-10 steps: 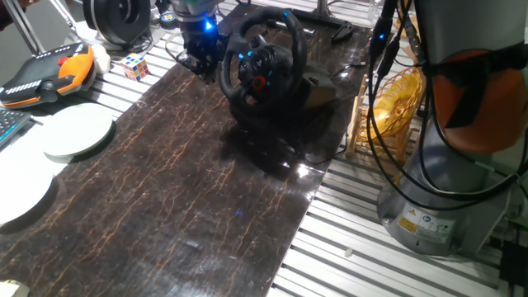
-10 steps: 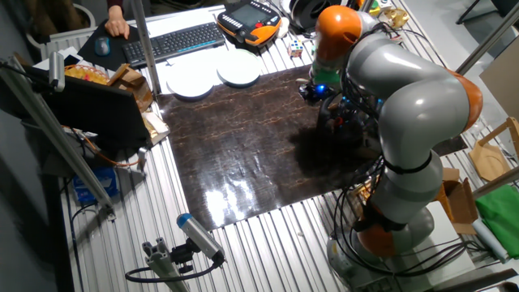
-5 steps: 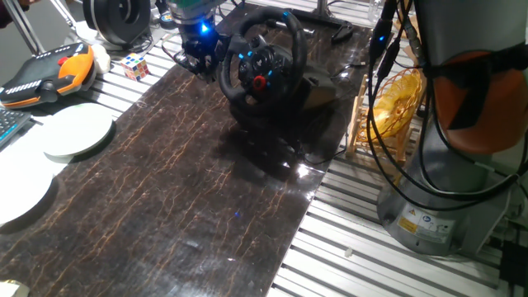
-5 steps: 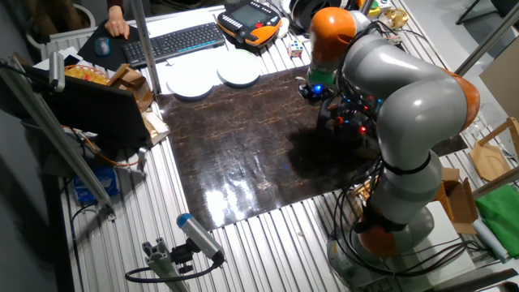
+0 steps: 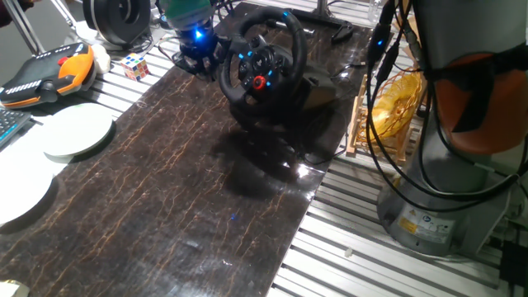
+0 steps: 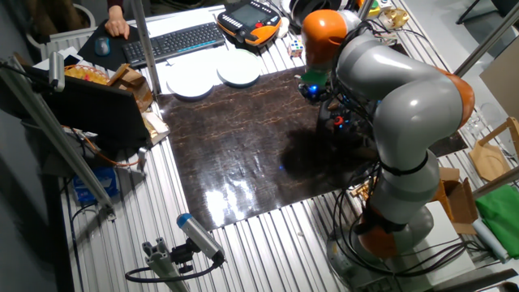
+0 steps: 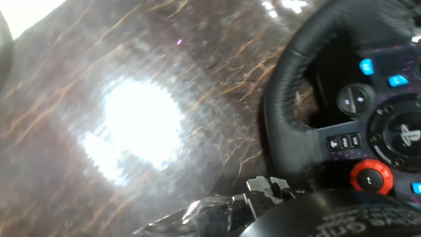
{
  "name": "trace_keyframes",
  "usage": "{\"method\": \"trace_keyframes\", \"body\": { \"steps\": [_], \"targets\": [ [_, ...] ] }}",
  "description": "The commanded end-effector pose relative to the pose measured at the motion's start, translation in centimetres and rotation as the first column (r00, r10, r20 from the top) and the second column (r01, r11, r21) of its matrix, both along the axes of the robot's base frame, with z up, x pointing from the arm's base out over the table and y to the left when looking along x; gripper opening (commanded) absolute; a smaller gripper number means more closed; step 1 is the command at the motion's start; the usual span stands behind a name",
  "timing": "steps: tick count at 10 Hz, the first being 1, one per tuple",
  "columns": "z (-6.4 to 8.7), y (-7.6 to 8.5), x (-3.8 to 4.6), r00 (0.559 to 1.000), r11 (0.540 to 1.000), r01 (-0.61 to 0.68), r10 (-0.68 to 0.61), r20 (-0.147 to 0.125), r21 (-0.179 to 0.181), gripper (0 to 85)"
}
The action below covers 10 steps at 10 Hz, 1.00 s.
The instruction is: Rotate the steering wheel 90 degrees counterclockwise
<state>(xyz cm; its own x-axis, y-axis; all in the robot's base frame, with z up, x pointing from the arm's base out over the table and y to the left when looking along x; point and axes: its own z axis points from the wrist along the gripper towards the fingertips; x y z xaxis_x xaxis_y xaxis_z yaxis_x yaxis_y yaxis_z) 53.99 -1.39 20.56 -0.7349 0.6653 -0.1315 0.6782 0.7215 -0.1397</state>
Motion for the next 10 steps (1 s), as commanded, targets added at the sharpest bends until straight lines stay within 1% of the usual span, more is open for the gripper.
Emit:
{"method": "trace_keyframes", "body": {
  "steps": [1,3,6,7,8,9,10],
  "targets": [
    [-0.1,-0.3,-0.01,0.988,0.988,0.157,-0.157,0.011,-0.001,0.7],
    [-0.1,-0.8,-0.01,0.970,0.970,0.243,-0.242,0.028,-0.004,0.7],
    [-0.1,-1.7,0.08,0.921,0.921,0.386,-0.382,0.073,-0.050,0.7],
    [-0.1,-2.2,0.16,0.895,0.895,0.443,-0.438,0.087,-0.054,0.7],
    [0.0,-2.6,0.19,0.878,0.878,0.475,-0.468,0.095,-0.056,0.7],
    [-0.2,-3.1,0.13,0.863,0.863,0.501,-0.493,0.108,-0.068,0.7],
    [-0.3,-3.3,0.14,0.850,0.849,0.522,-0.512,0.126,-0.075,0.7]
  ]
}}
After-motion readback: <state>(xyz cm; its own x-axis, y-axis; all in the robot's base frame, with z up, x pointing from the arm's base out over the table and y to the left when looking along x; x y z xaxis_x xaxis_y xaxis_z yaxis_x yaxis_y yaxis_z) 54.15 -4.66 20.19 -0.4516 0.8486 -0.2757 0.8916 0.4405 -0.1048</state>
